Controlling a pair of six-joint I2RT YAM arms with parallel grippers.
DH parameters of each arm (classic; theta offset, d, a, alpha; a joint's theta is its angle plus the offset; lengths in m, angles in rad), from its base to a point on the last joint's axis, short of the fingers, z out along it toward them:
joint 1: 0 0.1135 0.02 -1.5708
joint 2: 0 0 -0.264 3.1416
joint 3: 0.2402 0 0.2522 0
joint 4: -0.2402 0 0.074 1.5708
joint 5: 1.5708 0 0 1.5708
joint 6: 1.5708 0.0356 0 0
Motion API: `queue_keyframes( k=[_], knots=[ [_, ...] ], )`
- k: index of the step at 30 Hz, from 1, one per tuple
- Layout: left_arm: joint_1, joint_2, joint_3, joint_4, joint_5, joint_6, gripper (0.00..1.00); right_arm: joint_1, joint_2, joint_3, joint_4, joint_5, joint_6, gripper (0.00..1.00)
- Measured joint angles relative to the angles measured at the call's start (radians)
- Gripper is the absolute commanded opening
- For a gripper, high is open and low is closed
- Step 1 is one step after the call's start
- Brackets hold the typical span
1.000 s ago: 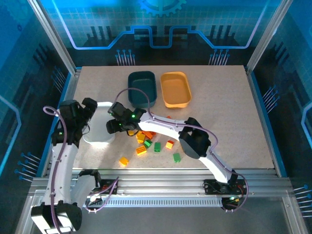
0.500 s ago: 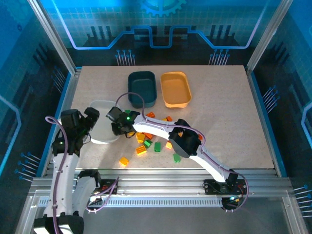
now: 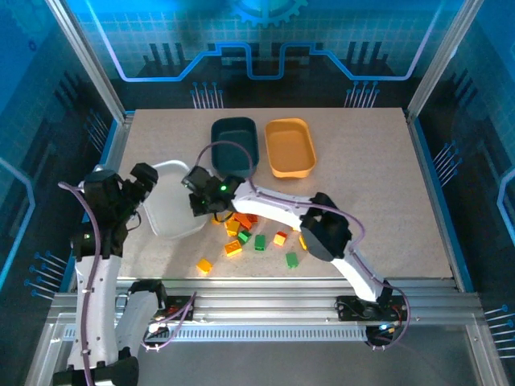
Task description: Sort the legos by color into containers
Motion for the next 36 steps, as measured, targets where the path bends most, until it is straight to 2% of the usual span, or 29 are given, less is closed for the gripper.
queue_keyframes(
  k=[4, 6, 9, 15, 20, 23, 26, 32, 36],
  knots=[
    [0.001, 0.044, 0.032, 0.048, 0.056, 0.024, 0.87, -0.101, -0.190, -0.118, 0.005, 0.000, -0.058, 0.00],
    [0.001, 0.131, 0.051, 0.079, 0.111, 0.031, 0.80, -0.211, -0.288, -0.177, 0.006, -0.002, -0.104, 0.00],
    [-0.014, 0.291, 0.078, 0.131, 0.173, 0.048, 0.78, -0.418, -0.397, -0.247, 0.001, 0.000, -0.177, 0.00],
    [-0.169, 0.645, 0.228, 0.164, 0.197, 0.104, 0.76, -0.837, -0.491, -0.398, -0.002, 0.008, -0.302, 0.00],
    [-0.220, 0.931, 0.447, 0.176, 0.217, 0.149, 0.67, -1.052, -0.476, -0.475, -0.011, -0.022, -0.379, 0.00],
    [-0.224, 1.110, 0.615, 0.149, 0.218, 0.187, 0.60, -1.123, -0.431, -0.472, -0.006, -0.049, -0.433, 0.00],
    [-0.227, 1.248, 0.717, 0.132, 0.217, 0.218, 0.58, -1.155, -0.353, -0.450, 0.001, -0.084, -0.484, 0.00],
    [-0.232, 1.366, 0.730, 0.102, 0.221, 0.236, 0.55, -1.168, -0.197, -0.415, 0.004, -0.135, -0.547, 0.00],
    [-0.232, 1.389, 0.729, 0.106, 0.252, 0.238, 0.55, -1.167, -0.157, -0.409, 0.008, -0.164, -0.560, 0.00]
  ],
)
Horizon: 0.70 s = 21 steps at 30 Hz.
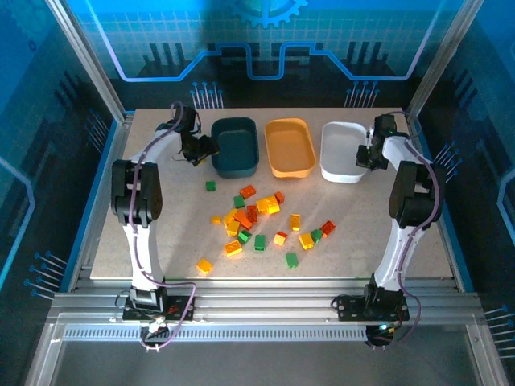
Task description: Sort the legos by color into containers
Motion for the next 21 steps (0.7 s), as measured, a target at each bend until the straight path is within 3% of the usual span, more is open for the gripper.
queue_keyframes(
  k=[11, 21],
  knots=[
    [-0.002, 0.003, 0.000, 0.015, 0.024, 0.043, 0.55, 0.085, 0.045, 0.061, 0.034, -0.038, -0.058, 0.00],
    [0.001, 0.003, 0.001, 0.014, 0.046, 0.106, 0.59, 0.092, 0.063, 0.073, 0.014, -0.075, -0.020, 0.01]
  ],
)
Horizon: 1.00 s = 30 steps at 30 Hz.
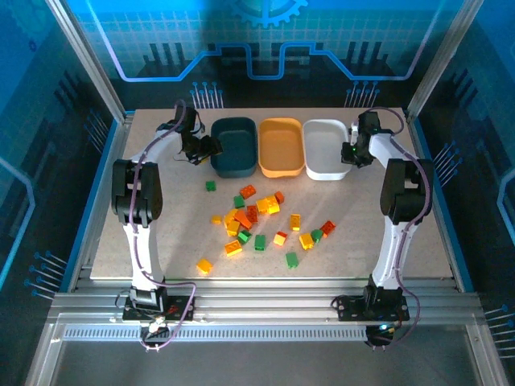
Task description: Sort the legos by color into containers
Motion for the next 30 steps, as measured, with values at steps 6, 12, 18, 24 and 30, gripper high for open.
queue_keyframes(
  k=[6, 12, 18, 24, 30],
  knots=[
    [0.006, 0.000, 0.037, 0.000, 0.037, 0.031, 0.60, 0.000, 0.053, 0.075, -0.021, -0.016, 0.007, 0.16],
    [0.007, -0.027, 0.051, 0.005, 0.051, 0.044, 0.65, 0.000, 0.071, 0.106, -0.047, -0.051, 0.022, 0.40],
    [0.007, -0.291, -0.219, 0.085, 0.032, -0.006, 0.74, -0.016, 0.003, 0.054, -0.064, -0.055, 0.064, 0.55],
    [0.007, -0.734, -0.581, 0.211, -0.028, -0.116, 0.99, -0.067, -0.315, -0.211, -0.021, -0.018, 0.207, 0.68],
    [-0.002, -1.016, -0.839, 0.289, -0.008, -0.245, 0.99, 0.001, -0.624, -0.513, 0.010, 0.027, 0.347, 0.72]
  ],
)
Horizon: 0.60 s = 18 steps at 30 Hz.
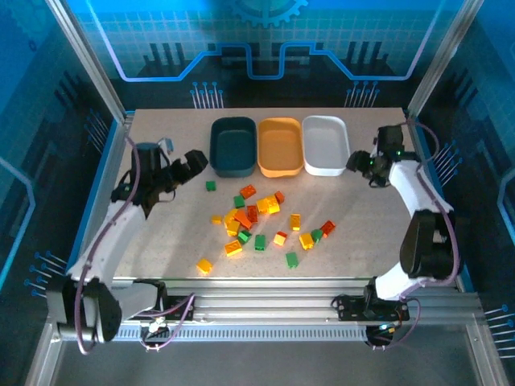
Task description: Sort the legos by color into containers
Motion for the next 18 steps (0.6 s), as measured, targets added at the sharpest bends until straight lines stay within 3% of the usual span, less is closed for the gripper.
queue_keyframes(
  k=[4, 10, 18],
  knots=[
    [-0.006, -0.056, -0.153, -0.050, 0.048, -0.098, 0.99, 0.113, -0.091, -0.139, -0.037, 0.000, 0.082, 0.75],
    [-0.012, -0.154, -0.328, -0.101, 0.151, -0.161, 0.99, 0.266, -0.212, -0.200, -0.136, 0.045, 0.180, 0.79],
    [-0.012, -0.344, -0.359, -0.163, 0.202, -0.161, 0.99, 0.359, -0.230, -0.272, -0.139, 0.103, 0.332, 0.74]
  ],
)
